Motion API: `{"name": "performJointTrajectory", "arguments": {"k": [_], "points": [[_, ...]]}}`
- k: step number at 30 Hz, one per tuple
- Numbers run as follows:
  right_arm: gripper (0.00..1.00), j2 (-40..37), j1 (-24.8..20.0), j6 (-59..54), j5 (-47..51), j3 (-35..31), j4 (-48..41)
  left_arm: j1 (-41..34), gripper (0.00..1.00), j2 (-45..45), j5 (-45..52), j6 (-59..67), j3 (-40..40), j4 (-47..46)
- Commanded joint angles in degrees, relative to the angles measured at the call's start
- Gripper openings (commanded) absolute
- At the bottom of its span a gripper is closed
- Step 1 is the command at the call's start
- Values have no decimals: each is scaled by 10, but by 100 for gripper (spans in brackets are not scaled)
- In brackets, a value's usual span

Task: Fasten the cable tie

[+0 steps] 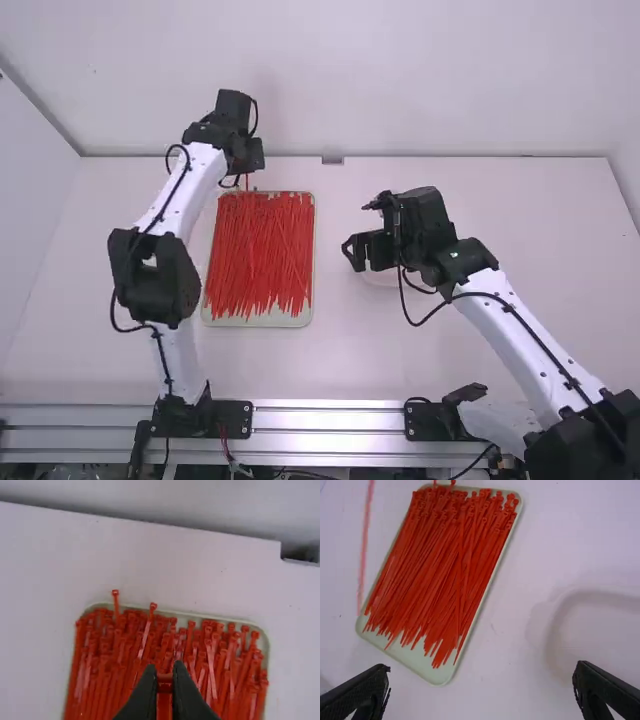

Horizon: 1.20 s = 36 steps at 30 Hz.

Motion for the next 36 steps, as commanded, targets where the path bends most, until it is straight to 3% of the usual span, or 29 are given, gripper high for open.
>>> {"name": "performJointTrajectory", "arguments": {"k": [1, 14, 22, 29, 36], "points": [[98, -5, -1, -7, -1, 15, 0, -4, 2, -50, -9, -21, 13, -23], [98, -5, -23, -8, -1, 15, 0, -83, 2, -203, -109, -21, -3, -122], [98, -5, -23, -20, -1, 15, 0, -100, 2, -358, -138, -46, -179, -76], [98, -5, -21, -22, -28, 15, 12, -100, 2, -516, -128, -38, -414, 84], [98, -5, -22, -22, -70, 16, 24, -94, 2, -588, -111, -40, -580, 250]]}}
